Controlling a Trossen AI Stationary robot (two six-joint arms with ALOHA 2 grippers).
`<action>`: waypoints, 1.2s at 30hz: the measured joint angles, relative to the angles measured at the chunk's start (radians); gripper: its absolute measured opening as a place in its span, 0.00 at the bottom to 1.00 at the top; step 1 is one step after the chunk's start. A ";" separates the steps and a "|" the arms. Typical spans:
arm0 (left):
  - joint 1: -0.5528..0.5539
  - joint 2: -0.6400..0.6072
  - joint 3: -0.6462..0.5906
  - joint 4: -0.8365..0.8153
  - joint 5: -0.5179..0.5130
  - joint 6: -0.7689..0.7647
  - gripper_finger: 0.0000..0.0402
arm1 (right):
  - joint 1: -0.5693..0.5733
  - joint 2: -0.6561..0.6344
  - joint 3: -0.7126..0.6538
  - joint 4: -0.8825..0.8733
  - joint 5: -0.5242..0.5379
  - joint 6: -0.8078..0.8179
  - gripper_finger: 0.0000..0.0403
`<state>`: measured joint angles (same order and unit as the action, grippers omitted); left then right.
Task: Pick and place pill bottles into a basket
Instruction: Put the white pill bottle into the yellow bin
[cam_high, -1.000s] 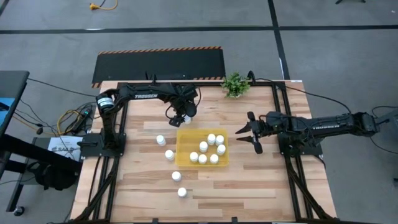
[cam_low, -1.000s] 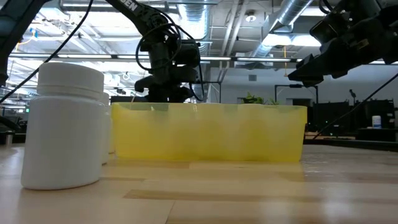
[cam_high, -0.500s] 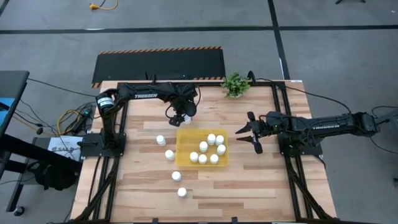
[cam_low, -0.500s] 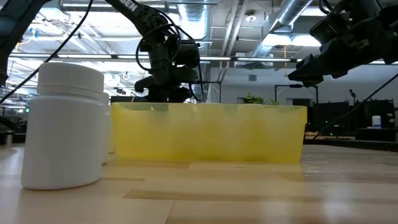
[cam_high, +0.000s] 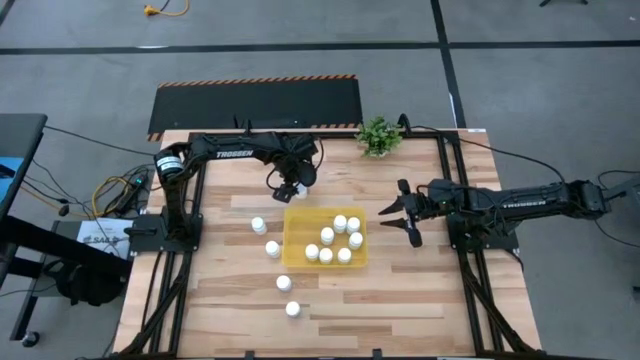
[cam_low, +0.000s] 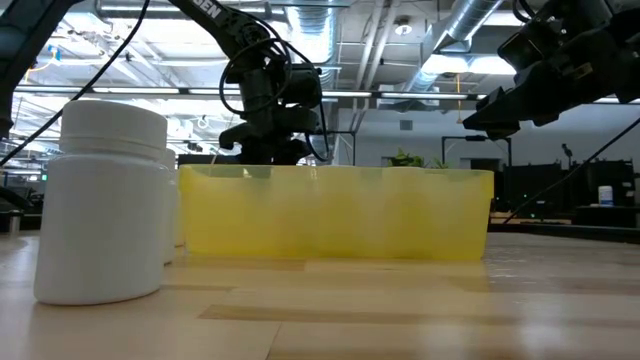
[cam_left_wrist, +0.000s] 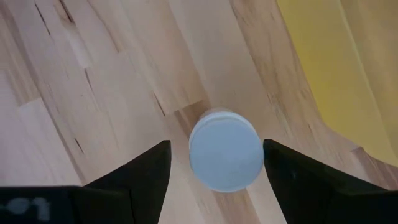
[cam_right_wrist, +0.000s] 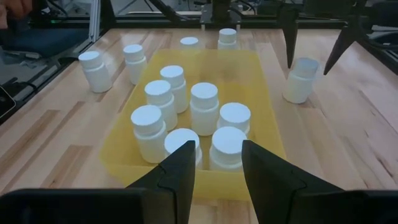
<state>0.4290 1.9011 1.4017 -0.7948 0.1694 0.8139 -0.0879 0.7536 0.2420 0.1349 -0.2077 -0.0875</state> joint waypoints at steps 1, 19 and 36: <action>0.000 0.000 0.000 0.000 0.000 0.000 0.60 | 0.000 0.000 0.000 0.000 0.000 0.000 0.31; -0.007 -0.001 0.000 -0.005 0.001 0.003 0.38 | 0.000 0.000 0.000 0.000 0.000 0.000 0.31; -0.017 -0.001 0.128 -0.116 -0.054 -0.008 0.40 | 0.000 0.000 0.000 -0.002 0.000 0.000 0.31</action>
<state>0.4118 1.8996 1.5300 -0.9105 0.1157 0.8062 -0.0879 0.7536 0.2420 0.1333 -0.2081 -0.0879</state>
